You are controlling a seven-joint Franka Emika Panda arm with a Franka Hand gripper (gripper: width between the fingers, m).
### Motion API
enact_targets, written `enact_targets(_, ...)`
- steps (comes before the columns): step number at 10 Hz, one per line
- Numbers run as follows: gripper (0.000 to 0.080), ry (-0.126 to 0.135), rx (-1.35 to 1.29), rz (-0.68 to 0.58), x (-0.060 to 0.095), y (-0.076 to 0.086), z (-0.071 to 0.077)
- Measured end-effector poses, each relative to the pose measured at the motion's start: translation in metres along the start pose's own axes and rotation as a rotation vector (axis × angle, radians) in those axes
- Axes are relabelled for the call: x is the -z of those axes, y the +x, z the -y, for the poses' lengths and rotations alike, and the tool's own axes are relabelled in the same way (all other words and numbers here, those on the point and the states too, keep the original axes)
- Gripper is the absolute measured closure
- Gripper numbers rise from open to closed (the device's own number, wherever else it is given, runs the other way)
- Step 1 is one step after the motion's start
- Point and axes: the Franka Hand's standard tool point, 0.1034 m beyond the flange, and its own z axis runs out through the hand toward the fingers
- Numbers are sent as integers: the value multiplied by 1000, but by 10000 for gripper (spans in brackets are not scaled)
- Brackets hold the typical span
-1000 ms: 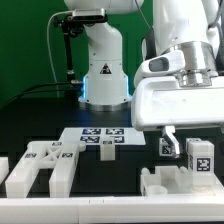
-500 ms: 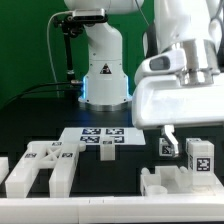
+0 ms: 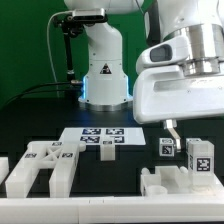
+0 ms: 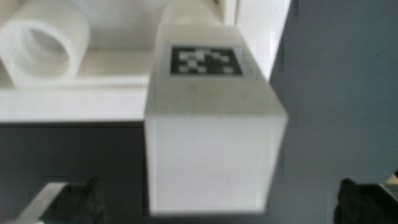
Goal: Assemble chair
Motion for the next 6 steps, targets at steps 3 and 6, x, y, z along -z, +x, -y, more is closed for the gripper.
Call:
enact_targets(3,150,6,-39,192,-9,-7,-9)
enact_targets(6,272,6,-74,222,-12,-3,-6)
